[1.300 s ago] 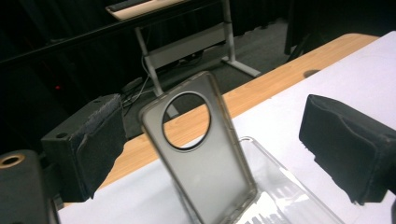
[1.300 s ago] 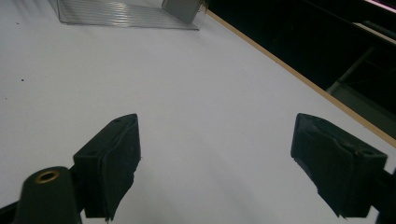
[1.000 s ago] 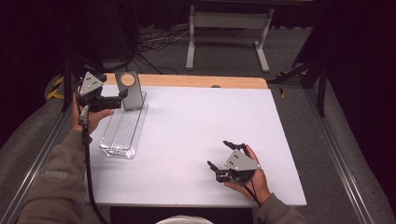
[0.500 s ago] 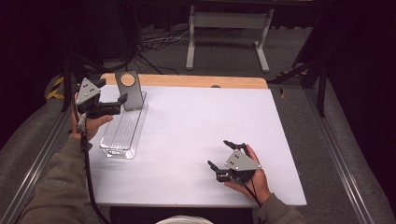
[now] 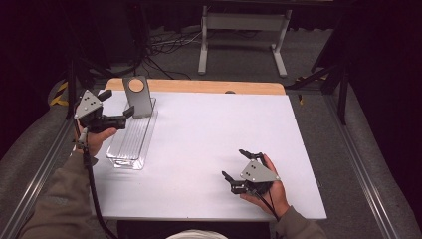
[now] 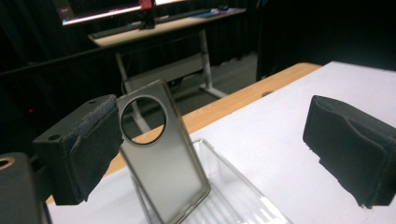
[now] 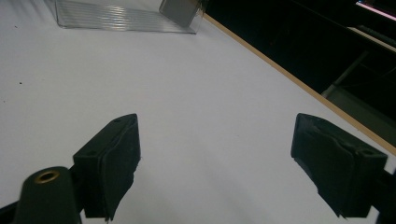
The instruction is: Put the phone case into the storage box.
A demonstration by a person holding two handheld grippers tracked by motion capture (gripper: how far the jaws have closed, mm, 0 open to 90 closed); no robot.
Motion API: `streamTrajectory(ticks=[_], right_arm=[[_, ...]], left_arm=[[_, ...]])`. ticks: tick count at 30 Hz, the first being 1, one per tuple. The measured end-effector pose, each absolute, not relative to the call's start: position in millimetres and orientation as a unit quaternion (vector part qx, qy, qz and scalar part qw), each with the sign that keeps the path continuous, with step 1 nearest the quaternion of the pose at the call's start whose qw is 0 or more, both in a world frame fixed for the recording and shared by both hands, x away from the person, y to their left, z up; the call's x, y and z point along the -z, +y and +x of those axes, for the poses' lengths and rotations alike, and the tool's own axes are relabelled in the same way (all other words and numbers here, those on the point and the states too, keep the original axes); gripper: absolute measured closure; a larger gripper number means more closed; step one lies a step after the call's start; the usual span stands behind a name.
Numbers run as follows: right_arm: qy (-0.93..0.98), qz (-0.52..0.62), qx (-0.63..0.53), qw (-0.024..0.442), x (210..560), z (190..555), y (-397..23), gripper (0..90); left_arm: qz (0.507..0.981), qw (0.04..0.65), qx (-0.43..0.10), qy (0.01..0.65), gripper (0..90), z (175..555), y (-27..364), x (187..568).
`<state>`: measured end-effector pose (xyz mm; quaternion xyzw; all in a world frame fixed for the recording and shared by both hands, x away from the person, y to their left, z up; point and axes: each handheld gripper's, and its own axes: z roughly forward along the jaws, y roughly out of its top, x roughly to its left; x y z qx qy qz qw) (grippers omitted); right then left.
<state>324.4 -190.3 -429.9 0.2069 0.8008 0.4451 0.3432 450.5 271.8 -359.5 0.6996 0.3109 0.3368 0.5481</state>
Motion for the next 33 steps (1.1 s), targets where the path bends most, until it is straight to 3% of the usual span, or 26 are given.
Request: streamTrajectory(ticks=[33], right_arm=[[0.791,0.207,-0.454,0.354,422.1,323.1,-195.8,16.2]], left_arm=[[0.699,0.569,-0.341,0.265,4.7,408.0,264.7,357.5]])
